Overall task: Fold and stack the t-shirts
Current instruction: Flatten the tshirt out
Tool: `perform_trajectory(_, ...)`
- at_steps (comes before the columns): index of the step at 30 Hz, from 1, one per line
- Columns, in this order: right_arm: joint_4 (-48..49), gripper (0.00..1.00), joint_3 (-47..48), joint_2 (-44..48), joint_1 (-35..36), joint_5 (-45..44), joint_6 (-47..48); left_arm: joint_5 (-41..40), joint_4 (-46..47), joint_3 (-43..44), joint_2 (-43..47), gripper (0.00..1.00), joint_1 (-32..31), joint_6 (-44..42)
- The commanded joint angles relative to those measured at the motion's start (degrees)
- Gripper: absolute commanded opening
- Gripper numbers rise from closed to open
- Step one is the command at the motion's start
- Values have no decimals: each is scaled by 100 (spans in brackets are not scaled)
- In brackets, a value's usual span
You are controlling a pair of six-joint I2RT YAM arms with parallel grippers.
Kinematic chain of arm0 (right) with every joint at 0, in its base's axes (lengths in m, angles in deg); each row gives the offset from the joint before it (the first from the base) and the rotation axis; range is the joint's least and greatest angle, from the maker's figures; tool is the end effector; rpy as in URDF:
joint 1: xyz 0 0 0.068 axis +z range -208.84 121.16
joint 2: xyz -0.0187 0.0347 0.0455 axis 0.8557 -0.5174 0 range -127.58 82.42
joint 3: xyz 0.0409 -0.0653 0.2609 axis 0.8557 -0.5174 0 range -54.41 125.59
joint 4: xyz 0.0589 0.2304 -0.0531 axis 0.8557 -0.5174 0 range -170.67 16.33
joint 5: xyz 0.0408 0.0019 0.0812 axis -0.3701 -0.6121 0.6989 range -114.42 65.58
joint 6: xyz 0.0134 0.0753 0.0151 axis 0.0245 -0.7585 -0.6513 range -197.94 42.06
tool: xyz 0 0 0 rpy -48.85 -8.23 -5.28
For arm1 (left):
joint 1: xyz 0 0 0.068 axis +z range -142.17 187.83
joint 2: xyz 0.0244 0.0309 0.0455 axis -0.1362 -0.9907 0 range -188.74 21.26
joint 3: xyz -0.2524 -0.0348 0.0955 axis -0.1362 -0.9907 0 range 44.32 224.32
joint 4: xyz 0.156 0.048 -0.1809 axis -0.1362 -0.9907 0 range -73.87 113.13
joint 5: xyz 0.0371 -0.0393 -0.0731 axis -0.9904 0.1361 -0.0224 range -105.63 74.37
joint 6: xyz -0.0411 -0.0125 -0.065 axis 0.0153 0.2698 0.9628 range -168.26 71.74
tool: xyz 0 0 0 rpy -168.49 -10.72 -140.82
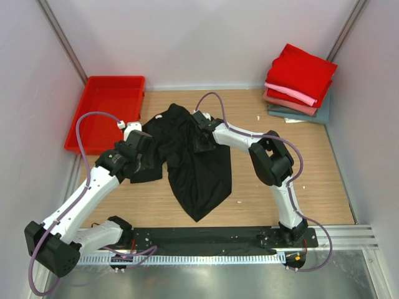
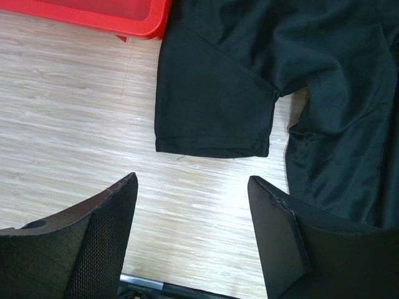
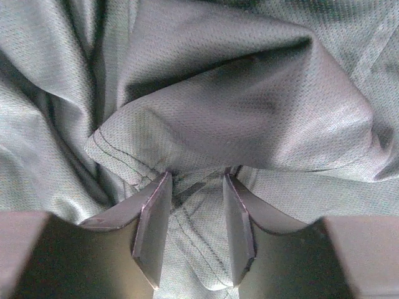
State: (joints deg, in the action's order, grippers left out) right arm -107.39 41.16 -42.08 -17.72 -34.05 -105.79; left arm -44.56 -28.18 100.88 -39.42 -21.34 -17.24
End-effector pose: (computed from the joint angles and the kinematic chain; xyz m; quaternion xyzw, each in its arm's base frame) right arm 0.3539 0.2941 0.1496 -0.0922 0.9640 0.0662 0.2404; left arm 0.1867 -0.0673 0.2777 -0.0892 0.9233 0.0621 0.3685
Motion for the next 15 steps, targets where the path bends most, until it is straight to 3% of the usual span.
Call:
perform_trajectory(1,23,46,-21,322,80,14,-62,-166,-2,101,75,72,25,-18)
perform_trajectory(15,-13,57,190,392,273,58,-97,-139,-2,101,136,72,25,-26)
